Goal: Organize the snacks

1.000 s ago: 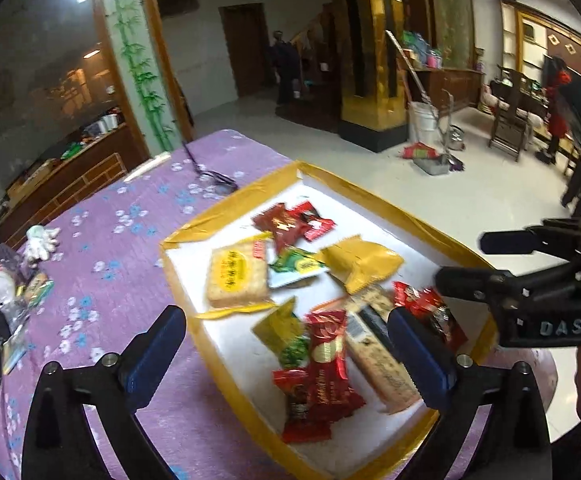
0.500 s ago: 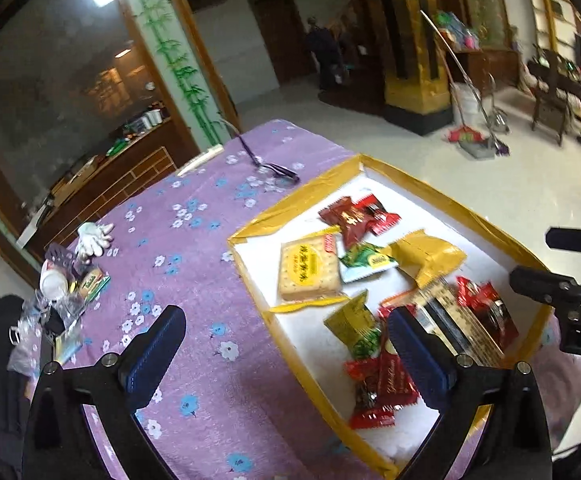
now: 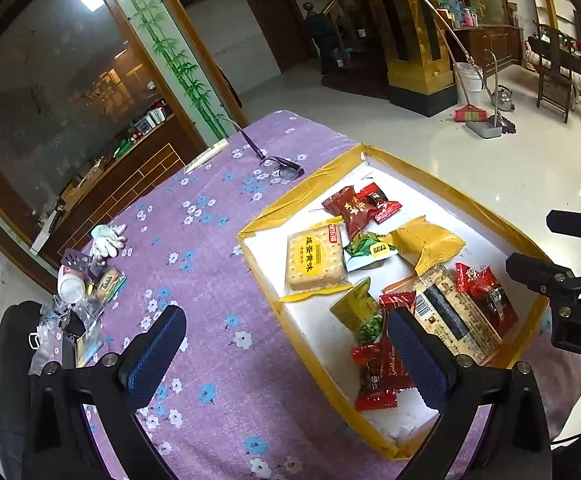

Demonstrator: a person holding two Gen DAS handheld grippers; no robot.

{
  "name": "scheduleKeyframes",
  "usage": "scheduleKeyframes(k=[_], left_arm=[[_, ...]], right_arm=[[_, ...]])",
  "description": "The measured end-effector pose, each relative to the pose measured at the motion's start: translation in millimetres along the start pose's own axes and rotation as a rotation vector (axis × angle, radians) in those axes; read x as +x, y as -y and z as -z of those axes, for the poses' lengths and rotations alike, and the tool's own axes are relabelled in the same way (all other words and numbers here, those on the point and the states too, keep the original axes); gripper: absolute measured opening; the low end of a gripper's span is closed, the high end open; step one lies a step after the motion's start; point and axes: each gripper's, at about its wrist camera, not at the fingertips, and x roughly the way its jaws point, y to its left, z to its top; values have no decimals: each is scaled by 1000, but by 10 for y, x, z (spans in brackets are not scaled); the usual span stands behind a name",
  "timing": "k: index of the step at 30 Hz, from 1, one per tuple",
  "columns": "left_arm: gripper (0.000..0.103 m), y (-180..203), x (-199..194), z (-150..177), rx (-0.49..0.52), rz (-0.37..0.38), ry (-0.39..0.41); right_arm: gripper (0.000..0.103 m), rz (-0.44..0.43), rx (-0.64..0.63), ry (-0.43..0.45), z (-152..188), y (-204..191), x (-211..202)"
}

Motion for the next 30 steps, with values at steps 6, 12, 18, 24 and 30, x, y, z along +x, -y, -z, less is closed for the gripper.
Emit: scheduleKeyframes(k=[6,12,18,24,30], left_arm=[[102,-19,12,15,-12,-23,-14],[102,10,19,14,-4,-28,-19],[102,14,35,-3,-2,-37,-23],[102,10,42,-11,0,-41,-24],[102,3,67,-9,0,-48,-28]], right_arm=[[72,-5,-12,-4,-2,-31,15],[72,-5,-13,0,2,-39,17],[72,-4,-4,-1,-23,-24,13],[72,-3,-2,0,-39,-11,28],[72,-5,-3,-5,-41,-10,47]])
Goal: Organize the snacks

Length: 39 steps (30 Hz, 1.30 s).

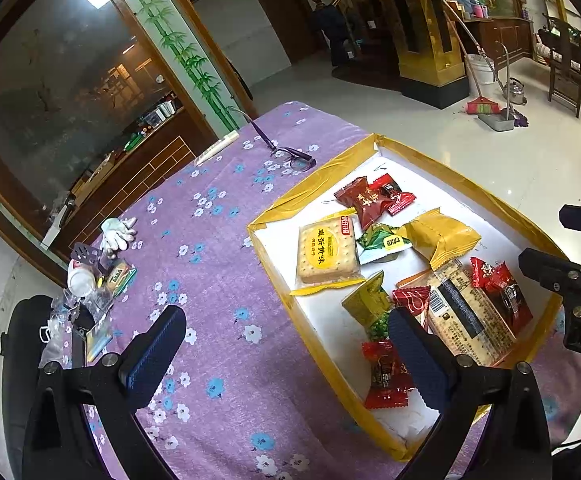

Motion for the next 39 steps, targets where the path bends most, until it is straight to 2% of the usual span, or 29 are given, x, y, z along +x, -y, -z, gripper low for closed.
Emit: scheduleKeyframes(k=[39], left_arm=[[102,90,-21,53,31,1,0]], right_arm=[[72,3,20,-2,47,42,-28]])
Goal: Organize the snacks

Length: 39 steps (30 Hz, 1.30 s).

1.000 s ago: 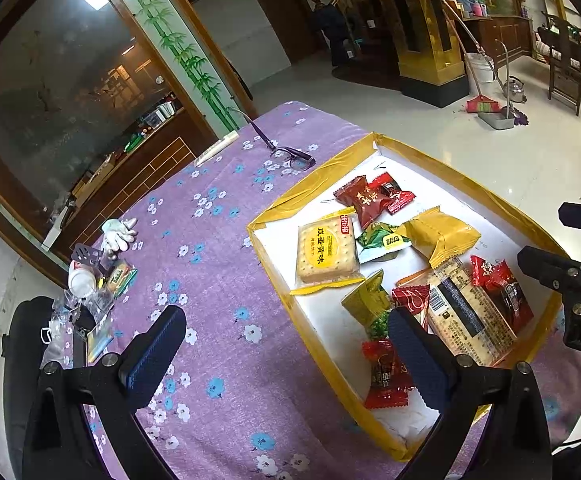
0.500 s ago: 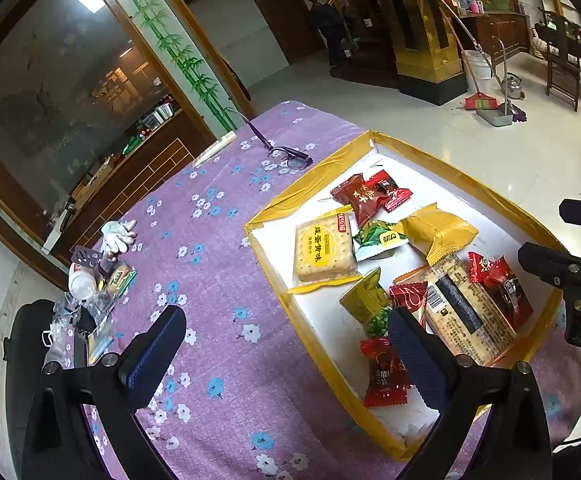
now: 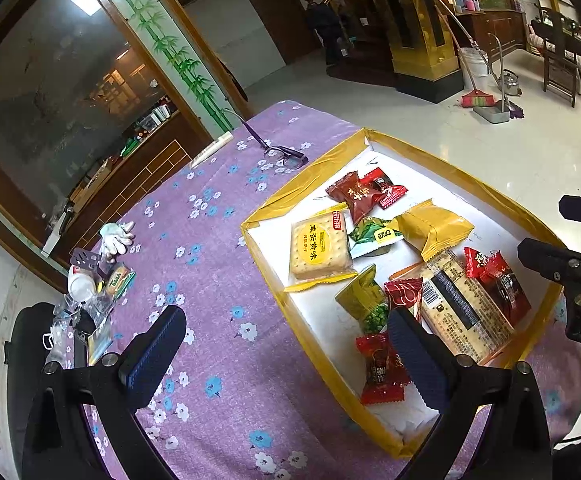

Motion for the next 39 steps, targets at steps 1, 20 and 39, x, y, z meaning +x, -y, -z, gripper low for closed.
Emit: scheduleKeyframes(k=[1,20,39], left_arm=[[102,0,0,0,0,1,0],[102,19,-47,17,11,1,5],[102,135,-125,55,56,15,26]], right_arm=[[72,0,0,2,2,1,-4],[72,1,2,-2,16,15,-33],[72,10,15,0,105,55,-79]])
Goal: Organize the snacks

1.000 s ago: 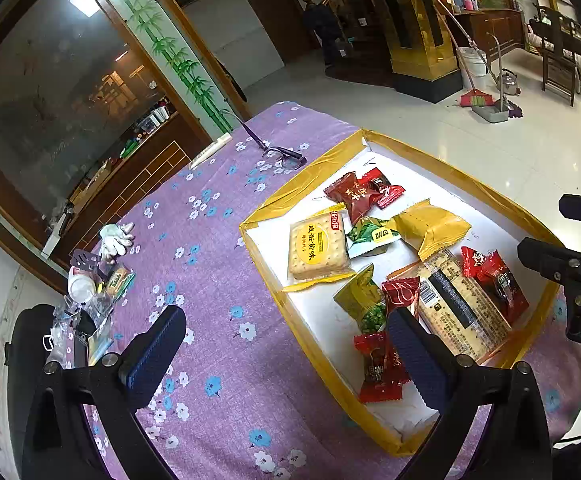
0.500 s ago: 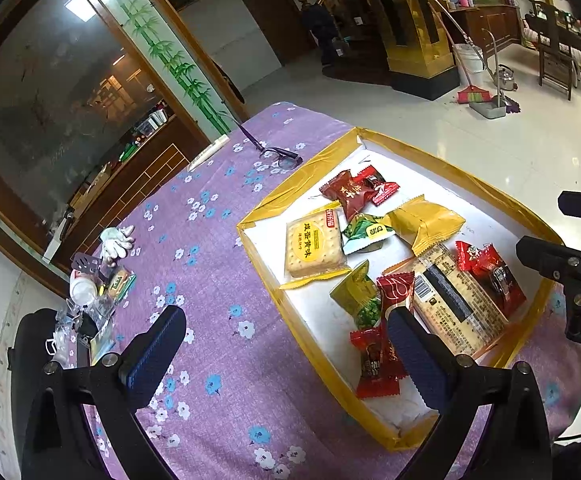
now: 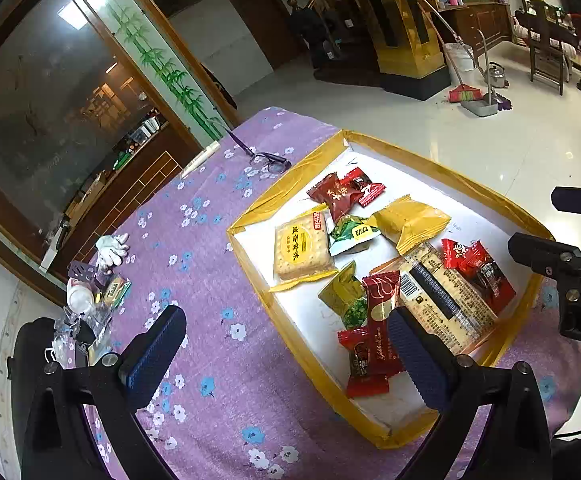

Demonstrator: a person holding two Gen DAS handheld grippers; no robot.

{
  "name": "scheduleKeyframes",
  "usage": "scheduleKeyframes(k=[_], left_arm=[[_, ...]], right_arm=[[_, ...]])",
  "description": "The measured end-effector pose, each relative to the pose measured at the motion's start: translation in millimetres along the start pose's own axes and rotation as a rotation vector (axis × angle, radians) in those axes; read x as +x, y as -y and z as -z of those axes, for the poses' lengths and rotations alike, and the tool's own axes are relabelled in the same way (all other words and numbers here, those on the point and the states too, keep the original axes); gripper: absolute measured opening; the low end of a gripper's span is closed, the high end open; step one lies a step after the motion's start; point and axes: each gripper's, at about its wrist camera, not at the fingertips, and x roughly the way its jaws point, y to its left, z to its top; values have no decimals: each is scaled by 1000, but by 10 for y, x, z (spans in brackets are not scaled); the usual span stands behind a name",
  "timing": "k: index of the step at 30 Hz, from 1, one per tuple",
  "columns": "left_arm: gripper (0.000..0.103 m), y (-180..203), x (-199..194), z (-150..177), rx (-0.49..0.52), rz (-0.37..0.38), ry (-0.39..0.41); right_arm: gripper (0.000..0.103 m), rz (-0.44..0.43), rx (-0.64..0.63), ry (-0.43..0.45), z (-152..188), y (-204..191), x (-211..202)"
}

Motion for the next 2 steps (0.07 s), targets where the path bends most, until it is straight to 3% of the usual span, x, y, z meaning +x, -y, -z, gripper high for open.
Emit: scheduleKeyframes(k=[2], left_arm=[[102,4,-3,3,1,-1,-1]], right_arm=[[72,1,1,-1,9,7,-5]])
